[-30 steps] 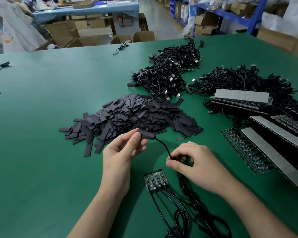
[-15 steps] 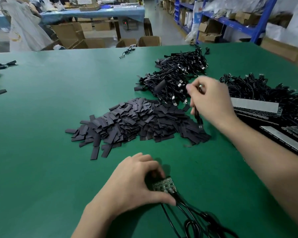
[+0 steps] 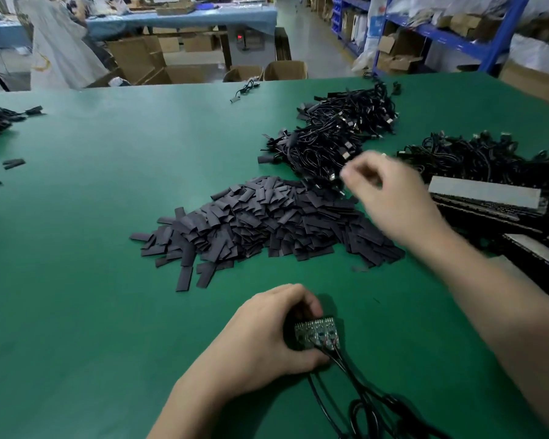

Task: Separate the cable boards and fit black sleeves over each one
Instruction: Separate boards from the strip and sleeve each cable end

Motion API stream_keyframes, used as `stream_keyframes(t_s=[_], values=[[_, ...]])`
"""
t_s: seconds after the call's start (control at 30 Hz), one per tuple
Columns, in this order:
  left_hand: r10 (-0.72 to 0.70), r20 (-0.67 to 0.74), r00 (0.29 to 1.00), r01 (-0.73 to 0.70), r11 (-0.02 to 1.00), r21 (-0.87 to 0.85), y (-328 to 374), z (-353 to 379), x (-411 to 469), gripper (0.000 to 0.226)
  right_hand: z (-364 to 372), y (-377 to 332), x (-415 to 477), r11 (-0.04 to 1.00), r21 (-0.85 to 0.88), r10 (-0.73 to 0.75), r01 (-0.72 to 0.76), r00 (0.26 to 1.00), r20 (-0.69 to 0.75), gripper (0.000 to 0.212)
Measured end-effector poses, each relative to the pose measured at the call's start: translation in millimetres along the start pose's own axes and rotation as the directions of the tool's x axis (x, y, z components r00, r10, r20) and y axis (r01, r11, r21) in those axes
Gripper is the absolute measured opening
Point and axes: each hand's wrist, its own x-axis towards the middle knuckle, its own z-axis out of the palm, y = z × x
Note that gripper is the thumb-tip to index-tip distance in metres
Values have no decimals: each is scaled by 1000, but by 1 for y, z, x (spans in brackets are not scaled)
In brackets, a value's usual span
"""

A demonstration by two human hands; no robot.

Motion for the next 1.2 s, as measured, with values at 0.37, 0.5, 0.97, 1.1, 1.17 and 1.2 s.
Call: stream_keyframes(t_s=[0.37,0.5,0.97,1.1,1.17,1.2], values=[[-27,-138,990,-50,849,-526,7,20,5,54,27,25,-125,901,337,108,-273,894,434,19],[-59,-36,998,17,723,-691,10,18,5,41,25,32,-130,856,432,127,-284,925,357,10],[-211,-37,977,125,701,-703,6,18,7,19,36,36,-132,791,551,33,-266,918,396,8],[-226,-36,973,134,690,-711,5,17,8,19,37,37,-130,766,580,23,-277,914,406,5],[-223,-24,975,135,671,-729,6,18,8,15,38,36,-130,738,609,17,-290,911,412,5],[-220,-15,975,134,647,-750,6,18,8,12,38,35,-131,712,635,12,-300,909,416,5]])
